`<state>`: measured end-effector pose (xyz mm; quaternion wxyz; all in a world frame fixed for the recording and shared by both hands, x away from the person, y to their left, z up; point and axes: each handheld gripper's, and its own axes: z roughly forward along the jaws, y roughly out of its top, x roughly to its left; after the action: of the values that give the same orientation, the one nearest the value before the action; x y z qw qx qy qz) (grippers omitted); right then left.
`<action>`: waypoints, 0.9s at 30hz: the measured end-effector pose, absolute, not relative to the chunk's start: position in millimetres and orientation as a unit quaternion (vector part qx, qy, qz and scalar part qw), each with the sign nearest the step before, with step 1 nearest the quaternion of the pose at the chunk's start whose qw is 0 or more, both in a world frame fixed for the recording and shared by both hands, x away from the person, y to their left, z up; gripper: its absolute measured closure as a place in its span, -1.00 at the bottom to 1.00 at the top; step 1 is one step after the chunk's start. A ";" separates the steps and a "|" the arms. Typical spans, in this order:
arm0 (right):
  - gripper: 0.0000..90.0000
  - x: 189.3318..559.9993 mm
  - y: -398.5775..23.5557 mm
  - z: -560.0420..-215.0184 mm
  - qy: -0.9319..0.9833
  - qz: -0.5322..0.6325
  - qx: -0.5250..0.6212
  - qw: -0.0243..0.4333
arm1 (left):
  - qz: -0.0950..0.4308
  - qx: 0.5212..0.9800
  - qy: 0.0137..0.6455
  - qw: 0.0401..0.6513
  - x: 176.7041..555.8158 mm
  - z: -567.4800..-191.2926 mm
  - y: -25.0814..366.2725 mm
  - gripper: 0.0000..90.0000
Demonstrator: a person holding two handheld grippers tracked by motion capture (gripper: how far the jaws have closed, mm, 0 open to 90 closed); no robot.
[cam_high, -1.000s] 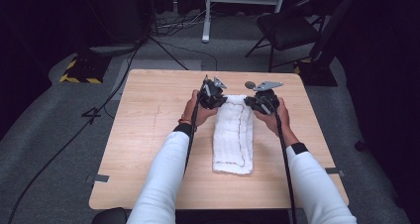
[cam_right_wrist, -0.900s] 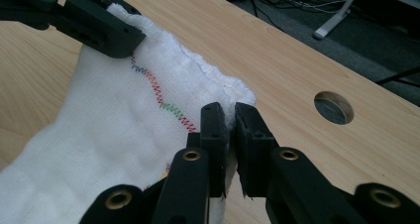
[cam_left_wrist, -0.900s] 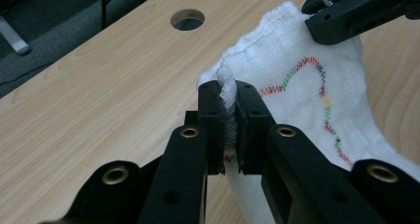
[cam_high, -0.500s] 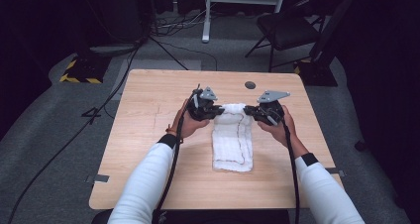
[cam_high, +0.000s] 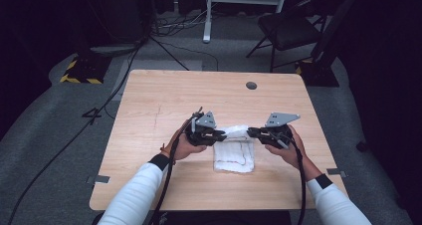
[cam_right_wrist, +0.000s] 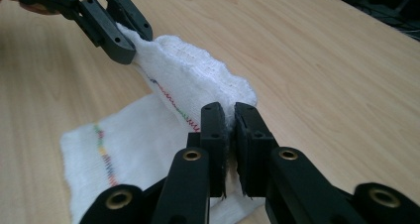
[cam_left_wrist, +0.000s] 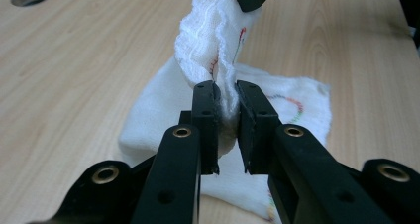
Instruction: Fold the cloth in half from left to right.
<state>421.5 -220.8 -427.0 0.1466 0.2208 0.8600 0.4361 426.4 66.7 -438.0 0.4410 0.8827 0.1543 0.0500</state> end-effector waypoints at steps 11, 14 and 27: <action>0.85 394.0 -222.3 -444.4 0.877 0.421 0.196 0.124 | 0.037 0.897 0.140 0.417 403.1 -460.9 66.3 0.76; 0.85 387.5 -221.8 -448.0 0.881 0.415 0.190 0.120 | 0.043 0.900 0.136 0.411 397.8 -461.0 67.1 0.76; 0.88 366.2 -227.4 -468.2 0.900 0.389 0.175 0.095 | 0.040 0.914 0.131 0.382 378.0 -471.8 75.1 0.75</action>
<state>366.2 -227.4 -468.2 0.0945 0.1747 0.8997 0.3887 378.0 75.1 -471.8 0.3816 0.9141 0.1311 0.0402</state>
